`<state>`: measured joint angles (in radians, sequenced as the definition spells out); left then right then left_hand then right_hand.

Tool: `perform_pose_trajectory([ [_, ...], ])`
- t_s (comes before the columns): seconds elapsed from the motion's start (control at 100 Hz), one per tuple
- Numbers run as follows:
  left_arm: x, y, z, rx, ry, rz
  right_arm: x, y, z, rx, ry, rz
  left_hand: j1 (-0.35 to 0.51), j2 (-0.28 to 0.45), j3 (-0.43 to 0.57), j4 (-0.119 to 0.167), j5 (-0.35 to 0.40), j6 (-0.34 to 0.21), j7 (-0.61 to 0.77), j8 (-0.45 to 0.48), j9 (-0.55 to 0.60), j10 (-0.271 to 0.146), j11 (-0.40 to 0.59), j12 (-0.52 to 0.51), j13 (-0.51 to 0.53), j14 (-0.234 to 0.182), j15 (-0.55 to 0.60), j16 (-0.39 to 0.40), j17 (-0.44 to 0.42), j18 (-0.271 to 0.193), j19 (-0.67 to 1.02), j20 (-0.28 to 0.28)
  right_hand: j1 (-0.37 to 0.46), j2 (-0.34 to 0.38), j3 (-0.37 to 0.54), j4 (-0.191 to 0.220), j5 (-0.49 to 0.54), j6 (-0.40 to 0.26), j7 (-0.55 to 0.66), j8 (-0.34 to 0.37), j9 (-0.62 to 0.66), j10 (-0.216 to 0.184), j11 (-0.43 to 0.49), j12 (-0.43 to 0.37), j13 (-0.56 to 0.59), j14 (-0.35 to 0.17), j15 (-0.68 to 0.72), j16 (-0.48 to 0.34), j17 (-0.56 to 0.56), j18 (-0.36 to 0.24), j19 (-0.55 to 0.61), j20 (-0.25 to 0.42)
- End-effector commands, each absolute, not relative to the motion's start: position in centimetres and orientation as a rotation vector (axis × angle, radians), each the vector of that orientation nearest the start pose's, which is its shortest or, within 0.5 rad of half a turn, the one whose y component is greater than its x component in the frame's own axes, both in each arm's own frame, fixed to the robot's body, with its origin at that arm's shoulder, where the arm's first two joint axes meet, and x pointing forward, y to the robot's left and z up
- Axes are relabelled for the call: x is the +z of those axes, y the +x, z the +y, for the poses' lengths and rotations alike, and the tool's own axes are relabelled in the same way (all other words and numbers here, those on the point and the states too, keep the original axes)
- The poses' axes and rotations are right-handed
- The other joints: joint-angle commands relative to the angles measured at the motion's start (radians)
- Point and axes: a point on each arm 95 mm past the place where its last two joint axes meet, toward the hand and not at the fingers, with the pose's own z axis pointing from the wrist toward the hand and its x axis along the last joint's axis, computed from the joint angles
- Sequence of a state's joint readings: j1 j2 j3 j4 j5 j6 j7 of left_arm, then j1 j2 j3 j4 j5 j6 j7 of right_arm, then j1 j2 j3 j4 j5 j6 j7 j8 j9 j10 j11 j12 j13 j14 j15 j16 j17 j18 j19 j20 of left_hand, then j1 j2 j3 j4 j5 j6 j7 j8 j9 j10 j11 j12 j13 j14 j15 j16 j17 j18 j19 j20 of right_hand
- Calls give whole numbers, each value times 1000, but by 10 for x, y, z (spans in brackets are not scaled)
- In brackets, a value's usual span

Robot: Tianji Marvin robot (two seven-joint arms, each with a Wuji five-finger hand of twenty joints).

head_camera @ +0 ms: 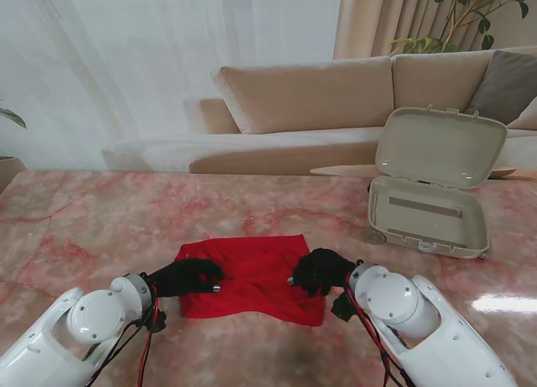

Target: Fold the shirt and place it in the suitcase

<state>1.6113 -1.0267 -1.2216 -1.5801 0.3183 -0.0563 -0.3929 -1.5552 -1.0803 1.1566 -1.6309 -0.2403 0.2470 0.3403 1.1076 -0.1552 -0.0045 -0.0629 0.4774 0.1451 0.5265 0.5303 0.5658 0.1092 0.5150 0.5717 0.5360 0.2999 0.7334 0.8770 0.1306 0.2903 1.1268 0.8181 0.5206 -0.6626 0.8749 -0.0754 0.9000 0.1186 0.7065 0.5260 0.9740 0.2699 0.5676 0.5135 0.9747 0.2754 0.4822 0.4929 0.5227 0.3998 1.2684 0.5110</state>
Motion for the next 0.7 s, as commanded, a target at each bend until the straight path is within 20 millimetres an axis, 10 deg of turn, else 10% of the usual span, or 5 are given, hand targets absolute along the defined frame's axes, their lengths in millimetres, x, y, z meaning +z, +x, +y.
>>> perform_pose_trajectory([
  [0.0,-393,356,3,-1597,-2100,1699,-362,376,15,-1555,-2362,-1493,2,47,-15,18,12,23,-1,-12,-11,122,-74,-52,-27,28,-176,-90,-6,8,-99,-68,15,-2,-23,2,31,-29,21,-11,26,-2,-1,10,-2,34,-13,-28,-1,6,13,-17],
  [0.69,-339,357,11,-1739,-1947,1539,-325,370,-10,-1743,-2418,-1419,-5,54,-17,18,4,18,-20,-16,-9,127,-87,-63,-24,29,-188,-103,-6,10,-100,-74,-5,66,-90,36,28,-13,-73,54,1,10,14,33,12,42,133,70,-4,-6,57,40],
])
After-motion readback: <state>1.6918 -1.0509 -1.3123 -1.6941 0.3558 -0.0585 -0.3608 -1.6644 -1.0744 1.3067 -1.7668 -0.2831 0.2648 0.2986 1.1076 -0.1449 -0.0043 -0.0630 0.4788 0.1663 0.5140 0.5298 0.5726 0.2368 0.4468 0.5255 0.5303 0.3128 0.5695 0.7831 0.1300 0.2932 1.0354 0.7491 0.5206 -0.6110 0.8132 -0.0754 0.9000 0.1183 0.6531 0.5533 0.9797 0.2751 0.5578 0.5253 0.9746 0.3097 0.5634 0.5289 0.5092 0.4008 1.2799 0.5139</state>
